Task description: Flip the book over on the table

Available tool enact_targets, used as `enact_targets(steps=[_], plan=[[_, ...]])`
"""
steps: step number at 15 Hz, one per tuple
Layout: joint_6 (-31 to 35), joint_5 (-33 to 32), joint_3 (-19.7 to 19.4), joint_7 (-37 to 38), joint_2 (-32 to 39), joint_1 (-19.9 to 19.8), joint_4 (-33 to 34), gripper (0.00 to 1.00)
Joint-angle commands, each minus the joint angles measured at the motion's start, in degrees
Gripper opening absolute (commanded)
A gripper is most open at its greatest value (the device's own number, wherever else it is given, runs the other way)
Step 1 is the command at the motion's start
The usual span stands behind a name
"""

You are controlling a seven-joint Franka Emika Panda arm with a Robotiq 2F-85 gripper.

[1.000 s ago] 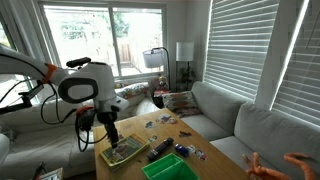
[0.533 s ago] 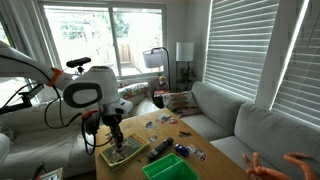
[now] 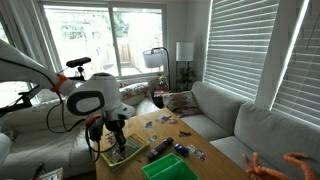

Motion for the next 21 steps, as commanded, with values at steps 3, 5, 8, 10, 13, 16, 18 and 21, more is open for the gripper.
enact_targets(steps=[3,5,8,10,13,16,18,21], plan=[[-0.96,-0.59,-0.20,-0.63,0.17,0.02,-1.09,0.00],[-1.95,-0.54,-0.26,-1.09,-0.46,0.16,-1.43,0.00],[-3.69,-0.48,-0.16,-1.84,-1.73,0.56,-2.27,0.00],[-5.67,-0.34,-0.24,-2.51,-2.70,0.80,-2.72,0.00],[-8.02,-1.04,-0.17,-2.50,-4.29,0.43,-3.65,0.00],[-9.82,-2.03,-0.29,-2.25,-5.90,-0.25,-4.57,0.00],[-10.72,-2.49,-0.38,-2.27,-5.97,-0.55,-4.02,0.00],[-11.30,-2.76,-0.60,-2.50,-5.04,-0.67,-2.23,0.00]])
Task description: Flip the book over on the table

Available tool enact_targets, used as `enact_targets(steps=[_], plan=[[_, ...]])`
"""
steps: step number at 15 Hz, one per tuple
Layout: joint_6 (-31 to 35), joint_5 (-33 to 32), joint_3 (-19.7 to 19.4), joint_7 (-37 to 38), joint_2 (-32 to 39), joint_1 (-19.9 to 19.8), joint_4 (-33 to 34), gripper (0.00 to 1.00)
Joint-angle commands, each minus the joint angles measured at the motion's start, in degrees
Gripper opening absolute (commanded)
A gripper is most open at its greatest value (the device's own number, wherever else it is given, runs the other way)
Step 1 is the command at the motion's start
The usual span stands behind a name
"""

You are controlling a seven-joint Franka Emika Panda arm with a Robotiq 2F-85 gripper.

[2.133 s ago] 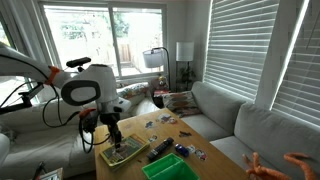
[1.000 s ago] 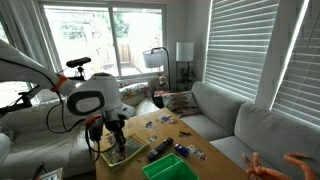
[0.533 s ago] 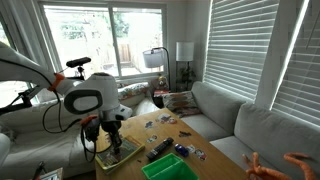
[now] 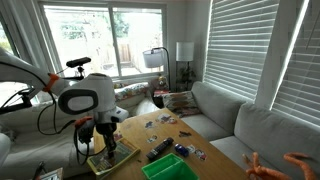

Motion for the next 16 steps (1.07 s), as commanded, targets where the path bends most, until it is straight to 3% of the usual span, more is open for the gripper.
enact_targets(steps=[1,3,4,6,9,15,16], plan=[[-1.72,-1.58,-0.50,-0.59,-0.05,-0.59,0.10,0.00],[-1.65,-1.66,-0.55,-0.08,-0.25,-0.83,0.10,0.00],[-1.79,-1.28,-0.68,-0.20,-0.81,-0.67,0.11,0.26],[-2.53,-0.30,-1.02,-1.05,-2.46,0.01,0.12,0.33],[-4.72,0.69,-1.06,-1.82,-6.58,1.15,-0.05,0.53],[-15.35,-1.18,2.18,-1.93,-11.69,3.93,-0.36,0.95],[-16.90,-1.29,2.85,-1.84,-11.79,4.57,-0.09,0.99]])
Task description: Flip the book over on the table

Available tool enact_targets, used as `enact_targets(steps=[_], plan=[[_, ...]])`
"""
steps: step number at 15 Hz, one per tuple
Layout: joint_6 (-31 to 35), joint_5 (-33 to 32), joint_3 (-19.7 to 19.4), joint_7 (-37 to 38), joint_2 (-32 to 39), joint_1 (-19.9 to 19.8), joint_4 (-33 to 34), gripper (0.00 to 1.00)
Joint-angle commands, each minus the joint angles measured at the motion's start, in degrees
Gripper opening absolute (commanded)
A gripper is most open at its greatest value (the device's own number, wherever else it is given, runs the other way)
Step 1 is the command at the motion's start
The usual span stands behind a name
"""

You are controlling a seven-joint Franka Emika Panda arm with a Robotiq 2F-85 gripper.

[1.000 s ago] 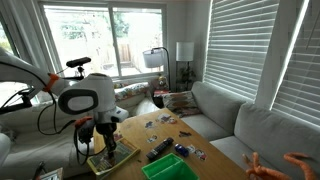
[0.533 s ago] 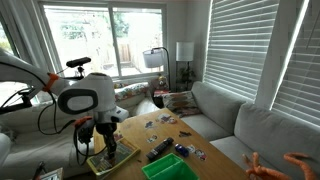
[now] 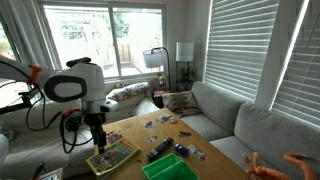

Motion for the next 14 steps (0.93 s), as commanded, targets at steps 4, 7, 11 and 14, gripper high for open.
enact_targets(steps=[4,7,11,14], plan=[[-5.09,-0.32,2.15,0.13,-1.40,2.62,0.05,1.00],[-7.19,-1.68,3.01,-0.27,-0.74,2.77,0.38,1.00],[-8.77,-6.97,5.61,-0.19,2.85,2.98,0.58,1.00],[-8.13,-10.34,7.25,0.48,5.51,3.45,0.81,1.00]])
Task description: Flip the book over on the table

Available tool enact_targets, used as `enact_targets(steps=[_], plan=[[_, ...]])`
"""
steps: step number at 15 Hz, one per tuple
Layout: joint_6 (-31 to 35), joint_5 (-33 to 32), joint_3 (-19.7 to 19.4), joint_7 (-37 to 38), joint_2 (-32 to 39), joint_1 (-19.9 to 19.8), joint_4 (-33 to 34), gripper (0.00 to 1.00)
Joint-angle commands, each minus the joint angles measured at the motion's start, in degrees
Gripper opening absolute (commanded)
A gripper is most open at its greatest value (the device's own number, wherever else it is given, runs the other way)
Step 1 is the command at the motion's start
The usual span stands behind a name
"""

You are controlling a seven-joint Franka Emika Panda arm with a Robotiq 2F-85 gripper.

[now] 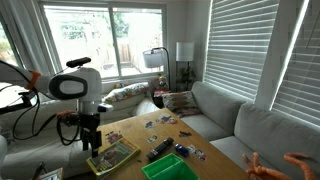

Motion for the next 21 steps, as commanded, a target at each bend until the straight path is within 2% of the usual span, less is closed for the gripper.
enact_targets(steps=[1,13,21], plan=[[-0.50,-4.65,2.09,0.90,4.15,1.01,1.14,1.00],[-0.30,-13.96,5.41,3.73,11.82,3.27,2.24,1.00],[-0.29,-16.31,6.15,6.23,16.54,3.64,3.67,1.00]])
